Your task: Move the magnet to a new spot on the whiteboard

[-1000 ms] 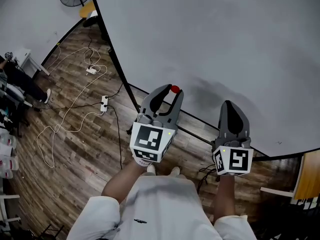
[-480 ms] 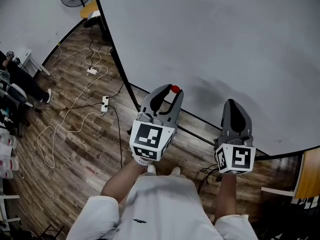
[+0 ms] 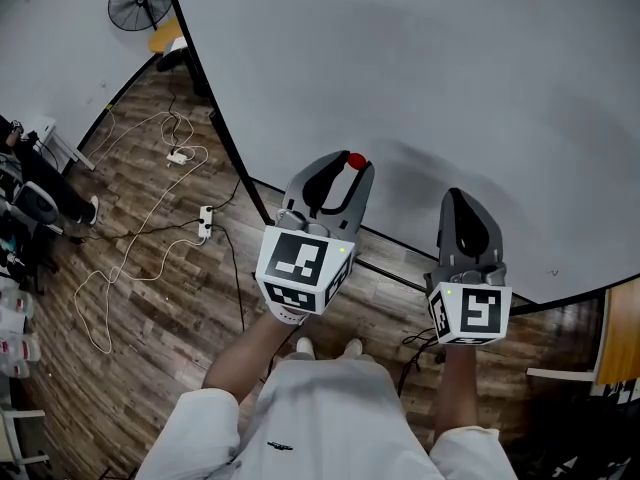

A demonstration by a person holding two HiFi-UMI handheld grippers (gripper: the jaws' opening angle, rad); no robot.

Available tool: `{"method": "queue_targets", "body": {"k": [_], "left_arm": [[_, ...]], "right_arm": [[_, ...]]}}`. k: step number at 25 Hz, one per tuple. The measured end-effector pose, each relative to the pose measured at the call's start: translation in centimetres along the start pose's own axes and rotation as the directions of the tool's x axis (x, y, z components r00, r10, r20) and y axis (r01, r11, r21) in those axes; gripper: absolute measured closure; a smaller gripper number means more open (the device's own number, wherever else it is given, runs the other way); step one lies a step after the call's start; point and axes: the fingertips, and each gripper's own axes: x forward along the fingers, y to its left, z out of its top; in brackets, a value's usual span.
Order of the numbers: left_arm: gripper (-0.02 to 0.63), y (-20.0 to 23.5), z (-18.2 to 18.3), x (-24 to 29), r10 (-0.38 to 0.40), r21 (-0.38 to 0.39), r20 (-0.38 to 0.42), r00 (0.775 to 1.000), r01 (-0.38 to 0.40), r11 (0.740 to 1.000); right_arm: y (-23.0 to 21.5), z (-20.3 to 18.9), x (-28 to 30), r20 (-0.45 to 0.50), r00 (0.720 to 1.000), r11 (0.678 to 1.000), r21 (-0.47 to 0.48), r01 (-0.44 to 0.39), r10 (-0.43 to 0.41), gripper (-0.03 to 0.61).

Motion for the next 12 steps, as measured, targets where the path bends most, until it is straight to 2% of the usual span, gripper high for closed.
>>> {"method": "queue_targets", "body": {"k": [5, 12], "left_arm": [[0.491, -1.3, 2.0, 1.4, -0.039, 0.02, 0.033, 0.999, 0.038, 0.999], [0.491, -3.0, 3.5, 3.8, -0.095, 0.012, 0.051, 0.994, 0.094, 0.995]], "right_arm": [[-0.5, 1.2, 0.1, 0.009, 1.0, 1.0, -0.006, 0.025, -0.025, 0.568], [-1.4, 2.7, 1.1, 0.025, 0.999, 0.998, -0.048, 0.027, -0.026, 0.568]]}}
